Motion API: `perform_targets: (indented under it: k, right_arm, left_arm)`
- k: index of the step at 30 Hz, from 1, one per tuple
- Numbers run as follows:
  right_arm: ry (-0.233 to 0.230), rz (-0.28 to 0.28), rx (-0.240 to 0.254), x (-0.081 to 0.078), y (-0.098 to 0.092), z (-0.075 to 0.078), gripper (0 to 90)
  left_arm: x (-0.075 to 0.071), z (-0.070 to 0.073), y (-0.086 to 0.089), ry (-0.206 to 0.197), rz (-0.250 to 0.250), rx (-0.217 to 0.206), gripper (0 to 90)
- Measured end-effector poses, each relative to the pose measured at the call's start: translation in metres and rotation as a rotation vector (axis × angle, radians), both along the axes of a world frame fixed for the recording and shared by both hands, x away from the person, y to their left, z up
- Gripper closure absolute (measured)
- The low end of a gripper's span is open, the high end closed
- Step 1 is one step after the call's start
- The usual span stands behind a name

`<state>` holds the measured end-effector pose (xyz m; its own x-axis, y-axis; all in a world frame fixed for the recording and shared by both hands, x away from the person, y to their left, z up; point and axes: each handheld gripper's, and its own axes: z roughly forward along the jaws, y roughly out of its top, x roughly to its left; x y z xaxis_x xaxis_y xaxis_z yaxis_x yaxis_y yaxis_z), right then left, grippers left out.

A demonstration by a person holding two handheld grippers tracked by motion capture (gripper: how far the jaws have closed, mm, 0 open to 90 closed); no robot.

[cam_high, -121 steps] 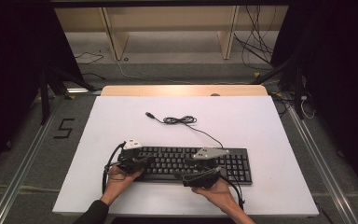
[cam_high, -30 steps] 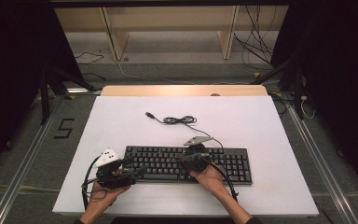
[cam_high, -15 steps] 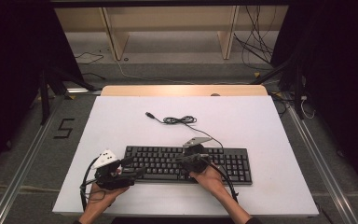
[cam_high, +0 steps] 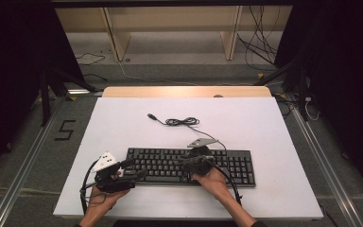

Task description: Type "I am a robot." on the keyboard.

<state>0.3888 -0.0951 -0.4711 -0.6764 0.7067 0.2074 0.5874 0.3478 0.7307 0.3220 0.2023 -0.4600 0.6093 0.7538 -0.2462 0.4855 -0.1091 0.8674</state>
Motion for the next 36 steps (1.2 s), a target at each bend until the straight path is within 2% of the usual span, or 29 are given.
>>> perform_targets:
  k: [2,5,11,16,20,24,32,36]
  right_arm:
    - [-0.004,0.004,0.016,0.000,-0.001,0.001,73.3]
    - [-0.010,0.011,0.041,-0.001,-0.001,0.004,61.3]
    - [-0.006,0.039,0.085,-0.004,0.003,0.007,46.5]
    - [-0.011,0.074,0.102,-0.009,0.011,0.011,41.2]
    - [-0.015,0.097,0.103,-0.012,0.017,0.011,40.8]
    - [-0.018,0.108,0.096,-0.014,0.021,0.010,46.4]
    - [-0.023,0.128,0.065,-0.017,0.028,0.007,72.1]
    - [-0.023,0.139,0.055,-0.017,0.032,0.005,81.3]
  left_arm:
    - [0.000,0.000,0.000,-0.004,0.002,0.000,27.4]
    - [0.000,0.000,0.001,-0.006,0.007,-0.005,27.4]
    - [0.000,0.000,0.001,-0.008,0.013,-0.009,27.4]
    - [0.000,0.000,0.002,-0.009,0.018,-0.013,27.3]
    - [0.000,0.000,0.003,-0.011,0.023,-0.012,27.3]
    - [0.000,0.000,0.003,-0.013,0.027,-0.014,27.3]
    - [0.000,0.000,0.004,-0.012,0.030,-0.012,27.3]
    - [0.000,0.000,0.004,-0.012,0.028,-0.010,27.3]
